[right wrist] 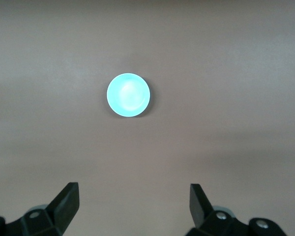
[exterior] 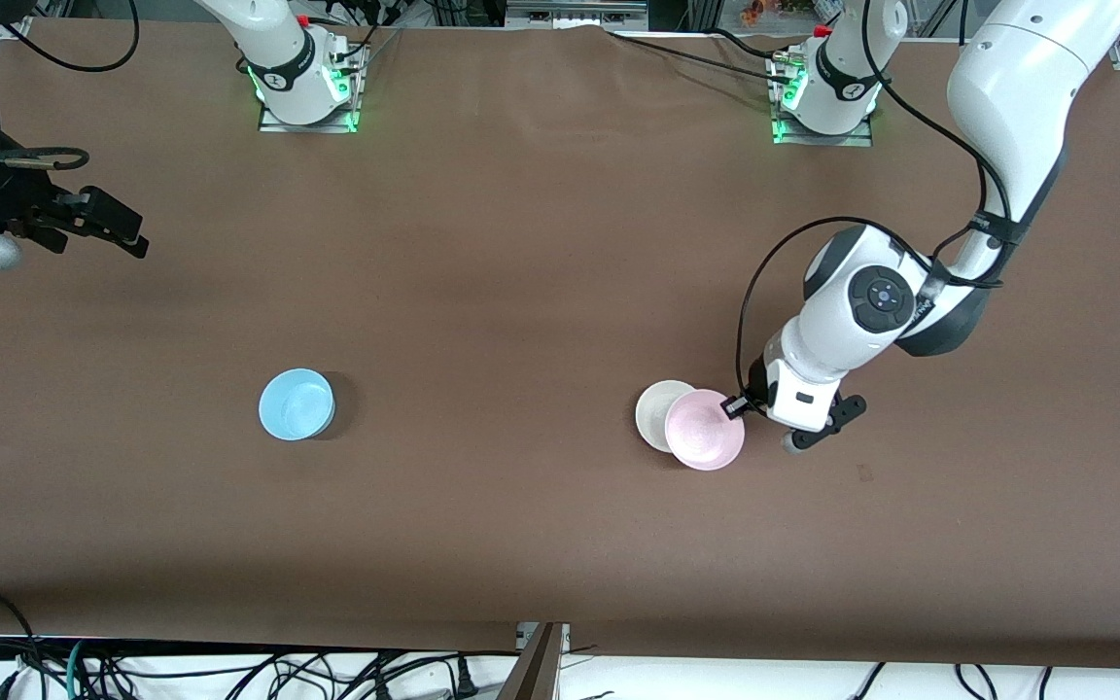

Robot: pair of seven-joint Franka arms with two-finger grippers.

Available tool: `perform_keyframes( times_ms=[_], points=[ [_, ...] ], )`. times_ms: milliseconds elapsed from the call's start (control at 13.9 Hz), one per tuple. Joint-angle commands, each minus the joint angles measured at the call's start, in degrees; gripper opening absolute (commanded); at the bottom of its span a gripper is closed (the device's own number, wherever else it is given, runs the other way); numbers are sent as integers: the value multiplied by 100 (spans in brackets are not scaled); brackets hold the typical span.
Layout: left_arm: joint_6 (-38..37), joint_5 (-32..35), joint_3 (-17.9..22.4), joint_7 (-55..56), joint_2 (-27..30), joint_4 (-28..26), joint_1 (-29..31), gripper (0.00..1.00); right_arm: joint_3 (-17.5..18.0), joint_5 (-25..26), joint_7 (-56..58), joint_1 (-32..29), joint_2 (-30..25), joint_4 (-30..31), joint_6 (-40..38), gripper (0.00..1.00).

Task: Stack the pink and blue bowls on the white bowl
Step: 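Carry the pink bowl with the left gripper onto the white bowl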

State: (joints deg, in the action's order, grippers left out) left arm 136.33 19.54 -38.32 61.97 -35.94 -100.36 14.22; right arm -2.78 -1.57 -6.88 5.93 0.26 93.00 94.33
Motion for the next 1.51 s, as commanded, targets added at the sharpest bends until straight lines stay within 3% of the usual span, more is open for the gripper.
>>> perform_keyframes(
  times_ms=[0,433,721,1082,1442],
  points=[
    [51,173,35,307,517,-554,2,0,6,-72,29,-5,-26,-28,-2,99],
    [245,164,35,702,614,-739,-262,0,6,-72,29,-5,-26,-28,-11,99],
    [860,173,44,887,640,-1020,-262,0,6,-63,29,-5,-26,-37,-2,99],
    [869,427,44,984,649,-1038,-271,0,-3,-45,-76,101,0,-63,50,99],
    [1176,797,61,1282,588,-1082,-262,0,6,-28,29,154,763,-212,270,99]
  ],
)
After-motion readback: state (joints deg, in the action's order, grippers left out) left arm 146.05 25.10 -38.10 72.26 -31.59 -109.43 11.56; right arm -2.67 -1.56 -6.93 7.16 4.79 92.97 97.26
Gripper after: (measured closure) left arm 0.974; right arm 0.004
